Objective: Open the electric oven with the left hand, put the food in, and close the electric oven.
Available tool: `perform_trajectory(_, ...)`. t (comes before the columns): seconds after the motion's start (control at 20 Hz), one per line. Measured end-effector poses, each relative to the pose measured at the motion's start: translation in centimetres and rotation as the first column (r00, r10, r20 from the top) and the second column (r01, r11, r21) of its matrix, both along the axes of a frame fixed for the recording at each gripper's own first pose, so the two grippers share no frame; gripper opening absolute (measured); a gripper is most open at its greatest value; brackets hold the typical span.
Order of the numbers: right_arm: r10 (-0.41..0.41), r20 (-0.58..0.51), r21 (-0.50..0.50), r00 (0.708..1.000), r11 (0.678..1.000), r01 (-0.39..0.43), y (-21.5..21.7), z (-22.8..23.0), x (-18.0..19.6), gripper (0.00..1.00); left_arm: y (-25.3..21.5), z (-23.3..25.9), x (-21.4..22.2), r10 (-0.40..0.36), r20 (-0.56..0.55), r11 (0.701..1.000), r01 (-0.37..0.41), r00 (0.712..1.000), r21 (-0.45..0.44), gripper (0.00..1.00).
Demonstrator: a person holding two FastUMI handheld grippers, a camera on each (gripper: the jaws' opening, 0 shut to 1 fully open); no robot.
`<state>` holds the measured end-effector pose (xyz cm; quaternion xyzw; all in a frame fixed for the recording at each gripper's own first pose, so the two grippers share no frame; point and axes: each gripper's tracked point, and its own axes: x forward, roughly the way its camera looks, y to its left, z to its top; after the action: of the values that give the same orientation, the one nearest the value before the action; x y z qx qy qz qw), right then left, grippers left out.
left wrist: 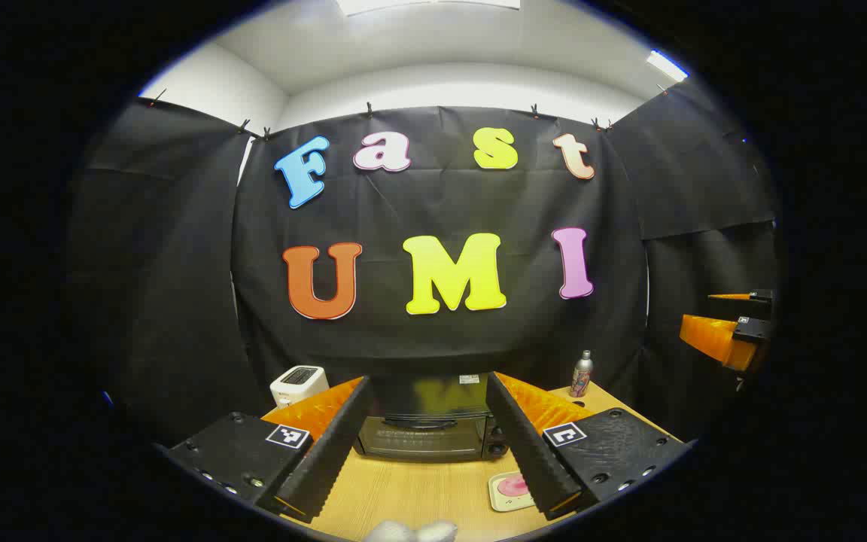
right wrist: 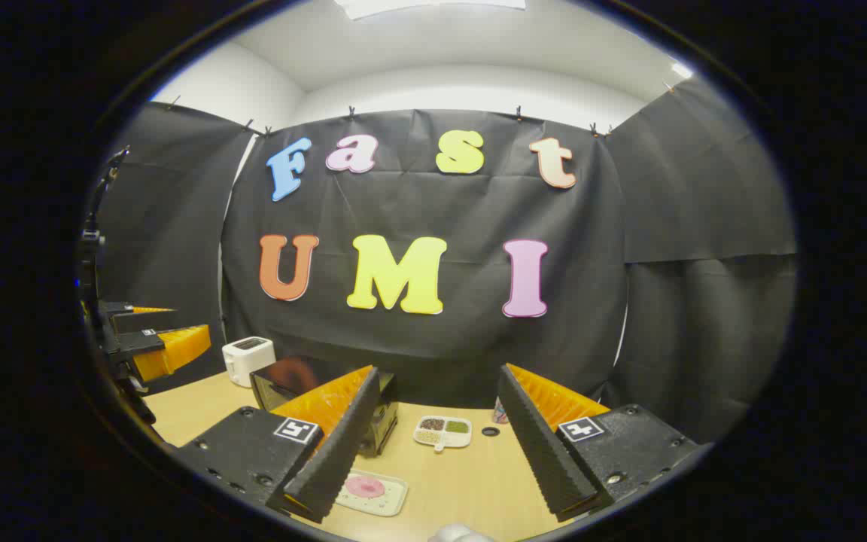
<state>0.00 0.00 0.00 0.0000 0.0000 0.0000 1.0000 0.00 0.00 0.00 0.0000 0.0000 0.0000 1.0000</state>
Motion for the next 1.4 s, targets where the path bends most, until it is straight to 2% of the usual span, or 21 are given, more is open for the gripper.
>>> perform_trajectory(0.4,0.002,-0.011,0.014,1.000,1.000,-0.002,0.0,-0.4,0.7,0.96,0.4,-0.4,0.7,0.012,-0.011,1.000,-0.012,1.000,-0.001,0.97)
perform_trajectory(0.45,0.002,-0.011,0.015,1.000,1.000,-0.002,-0.1,-0.3,0.8,1.00,0.4,-0.4,0.8,0.014,-0.009,1.000,-0.014,1.000,-0.002,0.97)
perform_trajectory(0.5,0.000,-0.010,0.011,1.000,1.000,0.000,-0.2,-0.2,0.7,1.00,0.5,-0.4,0.8,0.016,-0.007,1.000,-0.016,1.000,-0.003,0.93)
perform_trajectory(0.55,-0.002,-0.007,0.008,1.000,1.000,0.002,-0.3,-0.1,0.8,1.00,0.5,-0.3,0.9,0.017,-0.003,1.000,-0.017,1.000,-0.003,0.97)
perform_trajectory(0.65,-0.008,-0.001,0.009,1.000,1.000,0.008,-0.5,0.1,0.7,0.96,0.6,-0.6,1.2,0.021,-0.005,1.000,-0.021,1.000,-0.002,0.97)
perform_trajectory(0.7,-0.009,0.004,0.015,1.000,1.000,0.009,-0.6,0.3,0.7,1.00,0.7,-0.9,1.3,0.022,-0.009,1.000,-0.022,1.000,-0.003,0.97)
perform_trajectory(0.8,-0.010,-0.003,0.015,1.000,1.000,0.010,-0.8,0.0,0.6,0.96,0.9,-1.1,1.6,0.025,-0.011,1.000,-0.025,1.000,-0.005,0.97)
perform_trajectory(1.05,-0.022,-0.003,0.003,1.000,1.000,0.022,-1.4,0.5,0.4,0.96,0.9,-1.8,2.6,0.024,-0.011,1.000,-0.024,1.000,-0.008,0.97)
perform_trajectory(1.4,-0.053,-0.032,-0.002,0.998,0.999,0.053,-2.4,0.3,-0.1,0.96,-0.5,-5.5,8.6,-0.055,-0.023,0.998,0.055,0.998,-0.007,0.97)
